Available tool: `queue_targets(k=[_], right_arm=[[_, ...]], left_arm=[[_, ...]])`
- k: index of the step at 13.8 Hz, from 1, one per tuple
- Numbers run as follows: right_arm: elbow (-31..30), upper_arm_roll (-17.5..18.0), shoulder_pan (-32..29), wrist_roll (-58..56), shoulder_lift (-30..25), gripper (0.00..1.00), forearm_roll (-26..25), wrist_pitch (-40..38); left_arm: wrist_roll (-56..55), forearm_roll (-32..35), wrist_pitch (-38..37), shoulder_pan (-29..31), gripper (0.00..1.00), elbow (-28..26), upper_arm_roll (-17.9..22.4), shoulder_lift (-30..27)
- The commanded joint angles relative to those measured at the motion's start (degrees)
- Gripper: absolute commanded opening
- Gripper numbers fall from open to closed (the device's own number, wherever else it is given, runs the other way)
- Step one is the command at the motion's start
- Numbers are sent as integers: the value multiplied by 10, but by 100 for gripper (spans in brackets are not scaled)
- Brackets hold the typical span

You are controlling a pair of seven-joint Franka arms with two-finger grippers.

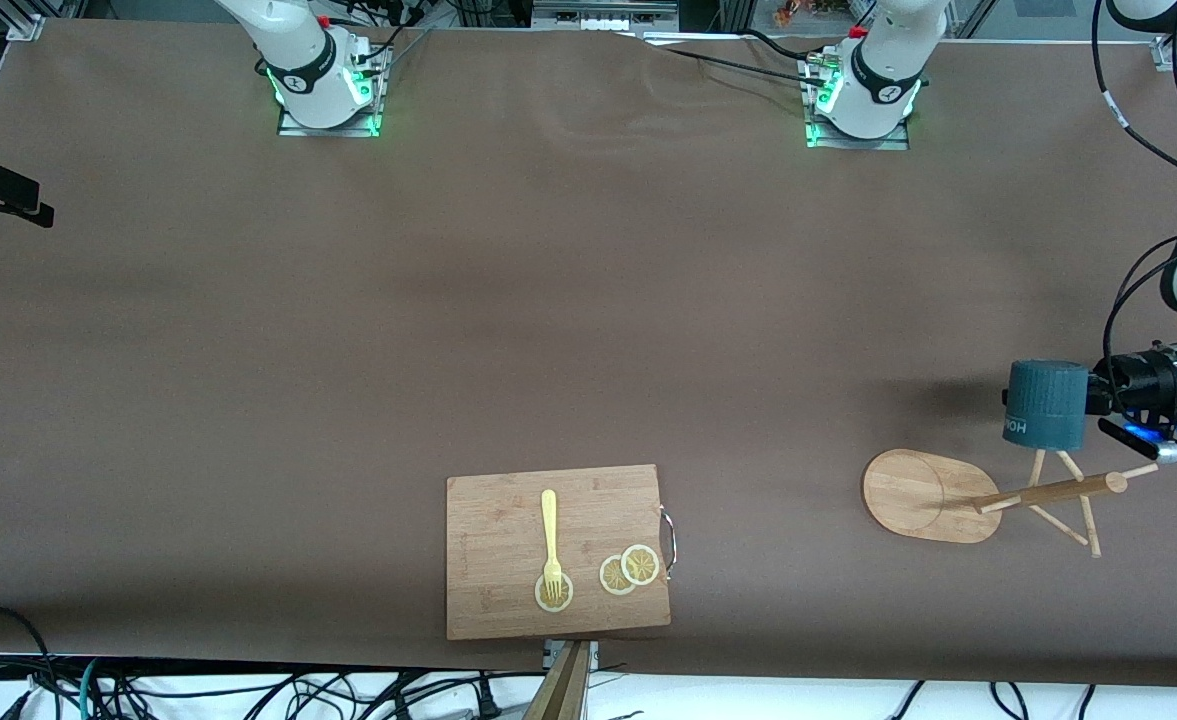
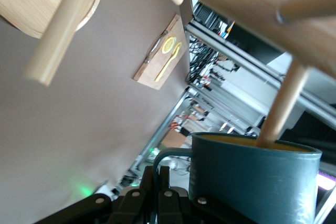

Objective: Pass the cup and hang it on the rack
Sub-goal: 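Lower the mug handle onto the rack peg with the left gripper, then open the left gripper and release the mug on the rack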

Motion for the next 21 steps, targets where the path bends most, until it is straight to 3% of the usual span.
queue_targets(k=[1, 15, 16, 17, 18, 19, 20, 21], right_arm=[[-2, 4, -7, -5, -4, 100, -1, 1], [-2, 5, -6, -5, -4, 100, 1, 1], [-2, 5, -6, -5, -4, 100, 1, 1], [-2, 5, -7, -5, -4, 100, 1, 1], [-2, 4, -7, -5, -4, 100, 1, 1], [-2, 4, -7, -5, -4, 100, 1, 1], [-2, 4, -7, -5, -4, 100, 1, 1], [-2, 4, -6, -5, -4, 100, 1, 1]], left_arm=[[-32, -29, 0, 1, 0, 47, 0, 45], [18, -3, 46, 0, 2, 56, 24, 63], [20, -3, 46, 0, 16, 56, 24, 64], [21, -3, 48, 0, 47, 56, 24, 64], [30, -2, 54, 1, 54, 56, 25, 65], [46, -2, 55, 1, 84, 56, 25, 65], [53, 5, 56, 1, 100, 56, 25, 65], [53, 7, 56, 2, 100, 56, 25, 65]])
